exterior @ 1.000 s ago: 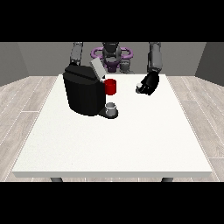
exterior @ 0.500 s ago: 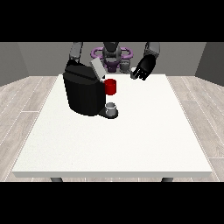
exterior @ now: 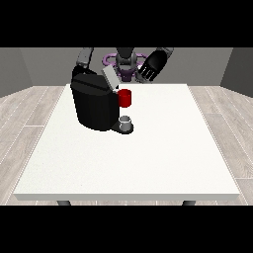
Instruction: Insert the coffee pod into the coffee machine and close the lid
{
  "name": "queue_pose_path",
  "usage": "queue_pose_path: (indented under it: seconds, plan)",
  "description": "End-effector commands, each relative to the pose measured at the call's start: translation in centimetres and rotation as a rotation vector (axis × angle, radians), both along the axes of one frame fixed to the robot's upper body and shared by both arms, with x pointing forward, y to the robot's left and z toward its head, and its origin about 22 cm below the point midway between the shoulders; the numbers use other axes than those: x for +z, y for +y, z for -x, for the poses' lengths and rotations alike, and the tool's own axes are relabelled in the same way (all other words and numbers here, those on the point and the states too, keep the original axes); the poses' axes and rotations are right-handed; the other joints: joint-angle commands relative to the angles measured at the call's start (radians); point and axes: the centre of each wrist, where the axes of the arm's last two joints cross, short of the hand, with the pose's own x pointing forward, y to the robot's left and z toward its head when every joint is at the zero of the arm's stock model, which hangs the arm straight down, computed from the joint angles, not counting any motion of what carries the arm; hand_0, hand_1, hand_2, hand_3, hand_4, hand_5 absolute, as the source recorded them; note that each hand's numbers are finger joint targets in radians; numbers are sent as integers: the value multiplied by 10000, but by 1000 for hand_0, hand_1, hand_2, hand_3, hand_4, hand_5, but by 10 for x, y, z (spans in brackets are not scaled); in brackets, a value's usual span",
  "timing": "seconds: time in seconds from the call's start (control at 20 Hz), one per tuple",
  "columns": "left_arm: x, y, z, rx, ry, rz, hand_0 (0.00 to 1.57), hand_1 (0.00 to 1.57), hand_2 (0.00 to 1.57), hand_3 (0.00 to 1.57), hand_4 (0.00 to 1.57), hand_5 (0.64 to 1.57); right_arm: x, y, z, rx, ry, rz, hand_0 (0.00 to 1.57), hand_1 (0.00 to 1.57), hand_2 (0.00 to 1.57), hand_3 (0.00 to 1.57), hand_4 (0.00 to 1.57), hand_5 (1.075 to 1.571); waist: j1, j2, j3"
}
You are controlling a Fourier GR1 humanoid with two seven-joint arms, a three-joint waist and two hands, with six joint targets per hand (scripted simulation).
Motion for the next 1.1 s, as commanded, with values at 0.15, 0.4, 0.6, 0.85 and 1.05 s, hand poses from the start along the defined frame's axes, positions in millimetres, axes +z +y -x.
queue_pose_path:
  seconds: [0.15,0.4,0.6,0.85,1.05]
  plan:
    - [53,19,-10,966,-879,551,1195,1195,1240,1260,489,1571,31,1,-11,216,-787,-25,0,0,0,0,0,1571,-845,603,-4]
    - [95,5,-13,541,-1284,307,1155,1155,1247,1266,484,1571,59,15,-31,17,-1175,-227,0,0,0,0,269,1571,-872,1155,-1]
    - [97,6,-16,1200,-1236,610,1222,1222,1288,1238,475,1571,63,4,-30,307,-1275,-49,0,0,0,0,0,1571,-1313,1339,-2]
    - [125,3,-16,974,-1772,215,1258,1258,1299,1245,494,1571,75,14,-40,-53,-1749,-137,0,0,0,0,147,1571,-1230,1910,0]
    - [106,6,-17,905,-1617,210,1188,1188,1266,1227,471,1571,78,-5,-42,102,-1484,111,0,0,0,0,0,1571,-1223,2085,-2]
